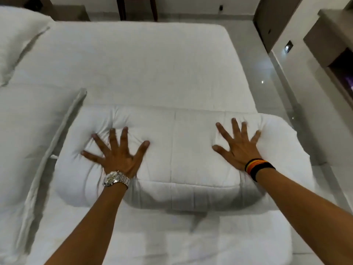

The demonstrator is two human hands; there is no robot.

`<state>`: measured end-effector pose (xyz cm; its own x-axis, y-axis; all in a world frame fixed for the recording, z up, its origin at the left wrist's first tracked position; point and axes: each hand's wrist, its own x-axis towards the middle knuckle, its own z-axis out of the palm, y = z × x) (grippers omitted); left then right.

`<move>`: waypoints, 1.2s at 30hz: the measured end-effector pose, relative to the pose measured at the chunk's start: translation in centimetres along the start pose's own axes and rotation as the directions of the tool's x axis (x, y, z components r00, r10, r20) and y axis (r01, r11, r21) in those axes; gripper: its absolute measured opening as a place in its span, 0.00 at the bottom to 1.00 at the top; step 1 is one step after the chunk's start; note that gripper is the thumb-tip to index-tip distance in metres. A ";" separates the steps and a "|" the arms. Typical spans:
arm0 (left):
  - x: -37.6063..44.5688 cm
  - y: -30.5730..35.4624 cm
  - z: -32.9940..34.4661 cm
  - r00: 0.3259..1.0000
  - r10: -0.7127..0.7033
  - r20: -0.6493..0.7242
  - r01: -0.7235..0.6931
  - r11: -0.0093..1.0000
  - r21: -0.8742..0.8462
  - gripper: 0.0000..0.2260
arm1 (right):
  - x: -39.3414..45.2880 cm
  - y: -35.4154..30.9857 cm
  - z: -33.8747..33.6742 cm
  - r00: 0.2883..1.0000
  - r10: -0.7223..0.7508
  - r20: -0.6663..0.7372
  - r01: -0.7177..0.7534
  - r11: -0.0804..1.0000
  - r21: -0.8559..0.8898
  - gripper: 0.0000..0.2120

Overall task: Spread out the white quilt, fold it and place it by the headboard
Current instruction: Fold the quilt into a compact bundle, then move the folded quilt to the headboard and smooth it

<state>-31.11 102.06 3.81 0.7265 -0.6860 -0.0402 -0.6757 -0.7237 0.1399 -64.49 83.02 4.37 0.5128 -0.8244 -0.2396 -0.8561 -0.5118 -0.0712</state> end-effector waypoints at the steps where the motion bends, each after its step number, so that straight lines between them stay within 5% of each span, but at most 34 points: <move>1: 0.8 0.2 2.2 1.000 0.002 0.015 -0.003 1.000 0.017 0.45 | 1.1 0.0 1.9 1.000 0.016 -0.003 -0.015 0.998 0.061 0.42; 7: 6.0 2.3 11.6 0.995 0.083 0.050 -0.086 0.994 0.074 0.42 | 8.6 -0.1 11.4 0.991 0.132 0.003 -0.132 0.988 0.078 0.45; 15: 5.6 -2.2 5.9 0.988 0.109 -0.113 -0.102 0.992 0.068 0.45 | 4.4 4.2 4.3 0.997 0.069 -0.045 -0.068 0.997 0.024 0.49; 20: 3.9 -2.9 7.3 0.996 0.013 0.088 -0.023 0.993 0.120 0.45 | 3.4 4.7 8.1 0.989 0.117 0.088 -0.111 0.991 -0.074 0.51; 24: 4.7 -1.7 4.2 0.976 -0.101 0.195 0.064 0.981 0.185 0.46 | 4.3 4.3 4.1 0.987 0.062 0.151 -0.063 0.998 0.006 0.54; 28: -2.2 1.8 2.6 0.950 -0.309 0.047 0.312 0.946 -0.088 0.38 | 6.6 1.8 -0.9 0.985 -0.112 0.132 0.074 0.962 0.263 0.58; 30: -7.1 5.1 2.7 0.840 -0.539 0.056 0.519 0.770 -0.371 0.38 | 10.2 -0.5 -2.8 0.961 -0.198 0.193 0.138 0.948 0.286 0.59; 32: -12.0 8.8 2.9 0.680 -0.696 0.231 0.669 0.460 -0.584 0.36 | 13.7 -2.0 -4.6 0.906 -0.292 0.307 0.192 0.929 0.315 0.60; 34: -16.2 12.2 3.3 0.599 -0.692 0.403 0.684 0.182 -0.706 0.41 | 16.8 -2.4 -5.9 0.833 -0.366 0.414 0.214 0.904 0.370 0.60; 36: -18.7 15.4 4.2 0.584 -0.654 0.481 0.646 0.016 -0.763 0.46 | 19.4 -2.1 -6.5 0.802 -0.352 0.482 0.173 0.910 0.377 0.55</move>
<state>-55.64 103.41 2.60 0.8063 0.0368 -0.5904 0.5537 -0.3983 0.7313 -52.26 66.52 6.15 0.6820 -0.3642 -0.6342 -0.7145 -0.5169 -0.4715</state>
